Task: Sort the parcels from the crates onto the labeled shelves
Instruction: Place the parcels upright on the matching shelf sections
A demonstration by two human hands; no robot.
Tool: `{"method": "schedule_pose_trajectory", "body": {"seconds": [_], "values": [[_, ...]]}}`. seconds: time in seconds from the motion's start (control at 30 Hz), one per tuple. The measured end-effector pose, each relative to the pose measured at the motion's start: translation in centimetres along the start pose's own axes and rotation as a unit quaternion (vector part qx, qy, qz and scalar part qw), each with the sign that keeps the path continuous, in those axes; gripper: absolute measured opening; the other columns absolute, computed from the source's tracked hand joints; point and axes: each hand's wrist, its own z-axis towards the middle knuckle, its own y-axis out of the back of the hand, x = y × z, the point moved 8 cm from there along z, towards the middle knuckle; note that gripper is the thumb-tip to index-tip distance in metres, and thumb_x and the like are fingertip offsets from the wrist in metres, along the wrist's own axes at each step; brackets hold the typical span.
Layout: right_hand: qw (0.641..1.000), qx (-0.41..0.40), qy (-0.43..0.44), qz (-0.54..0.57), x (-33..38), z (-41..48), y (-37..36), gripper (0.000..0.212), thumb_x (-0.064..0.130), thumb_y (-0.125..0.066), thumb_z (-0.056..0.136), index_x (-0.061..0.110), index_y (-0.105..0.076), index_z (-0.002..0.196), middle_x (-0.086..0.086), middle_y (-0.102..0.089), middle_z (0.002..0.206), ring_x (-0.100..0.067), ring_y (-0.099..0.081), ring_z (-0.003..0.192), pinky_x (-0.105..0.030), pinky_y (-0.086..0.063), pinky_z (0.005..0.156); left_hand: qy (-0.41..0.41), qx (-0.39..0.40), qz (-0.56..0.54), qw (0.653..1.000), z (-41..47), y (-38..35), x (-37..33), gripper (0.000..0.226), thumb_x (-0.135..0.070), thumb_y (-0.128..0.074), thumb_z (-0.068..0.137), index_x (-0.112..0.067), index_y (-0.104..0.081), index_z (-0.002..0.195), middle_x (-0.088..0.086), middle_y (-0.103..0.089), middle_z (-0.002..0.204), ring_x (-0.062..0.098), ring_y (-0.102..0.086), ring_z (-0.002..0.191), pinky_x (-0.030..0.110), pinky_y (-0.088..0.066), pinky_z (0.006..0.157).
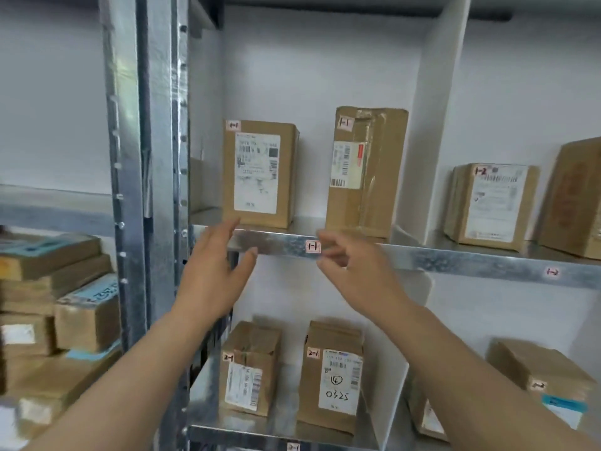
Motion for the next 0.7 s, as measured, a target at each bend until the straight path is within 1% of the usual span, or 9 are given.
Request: {"method": "schedule_pose_trajectory", "body": {"seconds": [0.13,0.2,0.27,0.33,0.4,0.47,0.57,0.63,0.7], "values": [[1.000,-0.004,-0.012,0.017,1.6,5.0,-0.2,0.042,0.016,-0.058,0.094,0.015,-0.051,0.135,-0.003,-0.054,0.130,-0.012,-0.054,0.114,-0.027,-0.043,0.096,0.011,-0.009,-0.003,1.000,4.7,1.3,0.6,0.054,-0.022,-0.058,0.094,-0.017,-0.036,0.143,0.005,-0.046,0.137,0.021,-0.044,0.126,0.025,-0.034,0.096],[1.000,0.006,-0.029,-0.004,1.7,7.0,-1.3,0.040,0.018,-0.057,0.094,0.013,-0.050,0.133,-0.005,-0.054,0.128,-0.018,-0.053,0.119,-0.029,-0.043,0.093,0.034,0.003,-0.003,0.999,6.8,1.0,1.1,0.055,-0.024,-0.056,0.094,-0.019,-0.033,0.144,0.006,-0.044,0.140,0.023,-0.045,0.127,0.031,-0.037,0.098],[0.998,0.017,-0.041,-0.042,1.8,8.8,-2.5,0.031,0.018,-0.056,0.093,0.008,-0.051,0.123,-0.009,-0.056,0.123,-0.024,-0.053,0.116,-0.033,-0.044,0.088,0.061,0.020,-0.009,0.998,8.6,0.4,1.8,0.060,-0.024,-0.057,0.093,-0.021,-0.028,0.146,0.006,-0.043,0.141,0.027,-0.048,0.125,0.039,-0.039,0.101],[0.996,0.020,-0.062,-0.053,1.4,10.1,-3.6,0.027,0.018,-0.057,0.092,0.007,-0.050,0.116,-0.012,-0.055,0.122,-0.027,-0.054,0.115,-0.034,-0.045,0.086,0.086,0.037,-0.018,0.995,9.6,-0.4,2.8,0.064,-0.024,-0.060,0.091,-0.022,-0.025,0.145,0.006,-0.043,0.140,0.029,-0.050,0.120,0.043,-0.042,0.099],[0.995,0.025,-0.079,-0.048,0.6,11.0,-4.7,0.035,0.018,-0.058,0.091,0.007,-0.048,0.123,-0.012,-0.053,0.126,-0.027,-0.054,0.117,-0.035,-0.045,0.089,0.112,0.047,-0.022,0.992,10.2,-1.1,4.0,0.069,-0.024,-0.062,0.088,-0.021,-0.023,0.144,0.007,-0.045,0.140,0.030,-0.051,0.121,0.044,-0.044,0.098],[0.995,0.026,-0.090,-0.034,-0.2,11.4,-5.4,0.042,0.015,-0.058,0.091,0.008,-0.047,0.131,-0.010,-0.054,0.129,-0.025,-0.054,0.118,-0.034,-0.045,0.092,0.126,0.051,-0.010,0.991,10.6,-1.6,5.1,0.071,-0.022,-0.062,0.087,-0.020,-0.021,0.145,0.008,-0.050,0.136,0.028,-0.055,0.115,0.037,-0.046,0.089],[0.996,0.016,-0.086,-0.006,-1.0,11.8,-5.8,0.038,0.010,-0.059,0.089,0.013,-0.052,0.127,-0.004,-0.061,0.123,-0.020,-0.058,0.109,-0.033,-0.049,0.094,0.121,0.071,0.003,0.990,11.1,-2.0,5.4,0.065,-0.019,-0.059,0.090,-0.021,-0.025,0.145,0.002,-0.057,0.127,0.021,-0.056,0.099,0.027,-0.040,0.076],[0.996,0.009,-0.084,0.022,-1.2,12.1,-5.8,0.035,0.008,-0.059,0.088,0.015,-0.056,0.122,0.000,-0.064,0.118,-0.016,-0.060,0.103,-0.032,-0.051,0.092,0.113,0.071,0.004,0.991,11.3,-1.9,5.3,0.061,-0.019,-0.060,0.089,-0.022,-0.031,0.142,0.001,-0.058,0.125,0.017,-0.052,0.093,0.026,-0.037,0.075],[0.996,0.000,-0.085,0.037,-1.3,12.1,-5.7,0.035,0.007,-0.060,0.087,0.015,-0.057,0.121,0.000,-0.065,0.115,-0.016,-0.061,0.102,-0.033,-0.052,0.092,0.110,0.065,0.000,0.992,11.2,-1.6,5.3,0.060,-0.020,-0.064,0.088,-0.023,-0.034,0.140,0.001,-0.059,0.125,0.019,-0.055,0.101,0.026,-0.038,0.079]]}}
